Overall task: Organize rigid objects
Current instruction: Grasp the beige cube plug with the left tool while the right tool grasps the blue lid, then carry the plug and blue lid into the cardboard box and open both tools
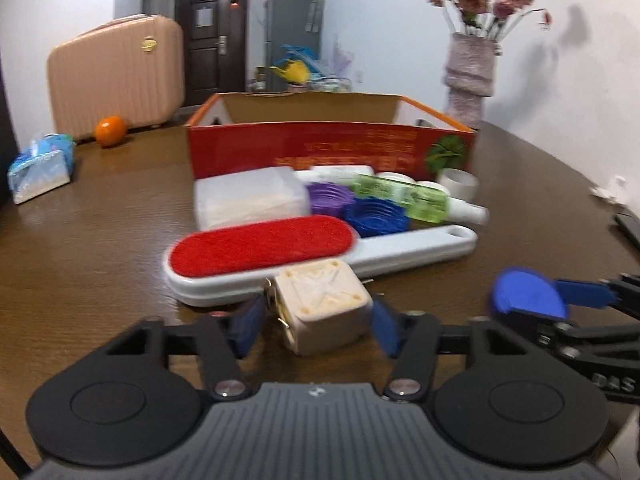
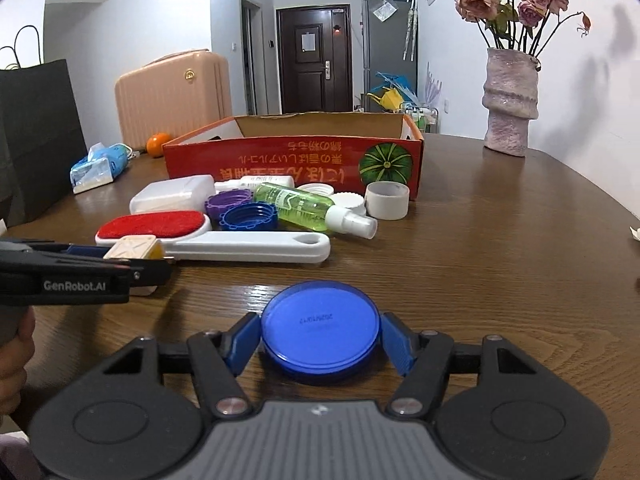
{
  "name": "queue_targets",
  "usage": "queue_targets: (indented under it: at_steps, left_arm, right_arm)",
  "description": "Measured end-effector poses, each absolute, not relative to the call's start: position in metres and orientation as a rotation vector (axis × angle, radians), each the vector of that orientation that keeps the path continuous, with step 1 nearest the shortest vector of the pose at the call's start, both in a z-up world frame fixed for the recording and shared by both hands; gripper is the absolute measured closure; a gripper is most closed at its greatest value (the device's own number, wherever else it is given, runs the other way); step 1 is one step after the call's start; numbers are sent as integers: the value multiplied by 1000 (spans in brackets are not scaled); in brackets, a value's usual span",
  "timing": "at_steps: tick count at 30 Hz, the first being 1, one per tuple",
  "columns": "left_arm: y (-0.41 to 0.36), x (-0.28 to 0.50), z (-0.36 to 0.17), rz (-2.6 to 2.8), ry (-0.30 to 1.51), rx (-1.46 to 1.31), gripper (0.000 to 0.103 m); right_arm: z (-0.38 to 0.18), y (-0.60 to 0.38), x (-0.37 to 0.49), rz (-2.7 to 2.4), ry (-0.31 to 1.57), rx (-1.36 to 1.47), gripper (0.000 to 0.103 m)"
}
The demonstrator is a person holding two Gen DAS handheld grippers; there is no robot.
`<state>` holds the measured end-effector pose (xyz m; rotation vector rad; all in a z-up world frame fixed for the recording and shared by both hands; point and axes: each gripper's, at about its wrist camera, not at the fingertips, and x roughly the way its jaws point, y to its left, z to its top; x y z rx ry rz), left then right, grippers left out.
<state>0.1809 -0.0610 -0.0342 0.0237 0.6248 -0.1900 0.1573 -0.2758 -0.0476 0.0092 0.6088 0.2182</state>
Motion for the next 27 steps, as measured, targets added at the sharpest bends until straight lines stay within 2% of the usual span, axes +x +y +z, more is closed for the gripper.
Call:
queue_targets:
  at_steps: [9, 12, 15, 19, 22, 24, 26, 27]
  left_arm:
    - [-67, 129, -31, -191, 633, 46, 54]
    - [-67, 111, -28, -238, 621, 53, 45]
    - [-63, 101, -22, -249, 588, 48, 44]
    - [-55, 93, -21, -181, 485, 110, 26]
    - [-54, 102, -29, -243, 467, 234, 20]
    - [-52, 118, -31, -278, 537, 209, 20]
    - [-49, 131, -31, -295, 622, 109, 33]
    - [-50, 131, -31, -300, 632, 79, 47]
  right_arm:
    - [-48, -270, 135, 250, 598, 13, 38]
    - [-48, -272, 127, 246, 593, 20, 38]
    - [-47, -275, 120, 241, 589, 25, 38]
    - [-44, -280, 115, 232, 574, 32, 38]
    - [-44, -282, 115, 237, 571, 33, 38]
    - [-46, -280, 116, 241, 573, 31, 38]
    - [-48, -279, 117, 241, 576, 35, 38]
    - [-49, -278, 118, 239, 576, 37, 38]
